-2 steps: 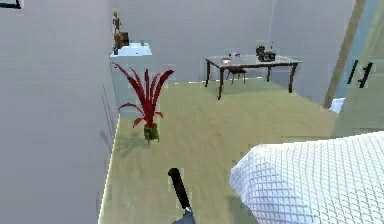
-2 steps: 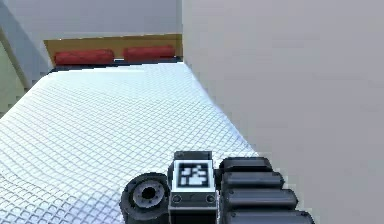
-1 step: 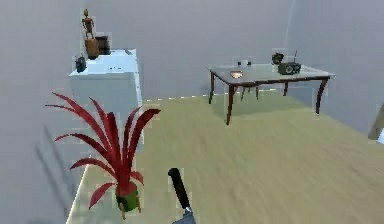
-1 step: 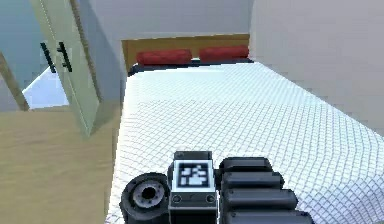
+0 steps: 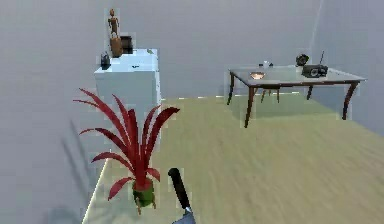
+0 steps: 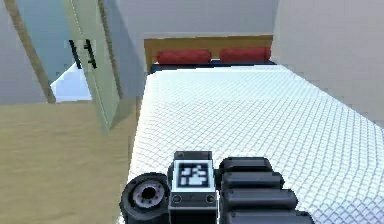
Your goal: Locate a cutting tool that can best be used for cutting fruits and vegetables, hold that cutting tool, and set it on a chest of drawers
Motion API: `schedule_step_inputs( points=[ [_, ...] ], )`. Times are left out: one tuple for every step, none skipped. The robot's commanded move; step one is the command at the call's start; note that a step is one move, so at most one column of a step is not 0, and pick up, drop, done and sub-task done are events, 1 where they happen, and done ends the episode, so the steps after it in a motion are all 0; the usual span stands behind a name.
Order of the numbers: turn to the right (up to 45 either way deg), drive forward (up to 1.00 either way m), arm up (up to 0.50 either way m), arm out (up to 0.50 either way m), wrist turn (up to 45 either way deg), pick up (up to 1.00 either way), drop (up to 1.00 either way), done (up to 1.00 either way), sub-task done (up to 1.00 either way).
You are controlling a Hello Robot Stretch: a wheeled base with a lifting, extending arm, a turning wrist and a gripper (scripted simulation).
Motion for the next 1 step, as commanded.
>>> schedule_step_inputs(
  points=[
    [0.0, 0.50, 0.00, 0.00, 0.0, 0.00, 0.00, 0.00, 0.00]
  ],
)
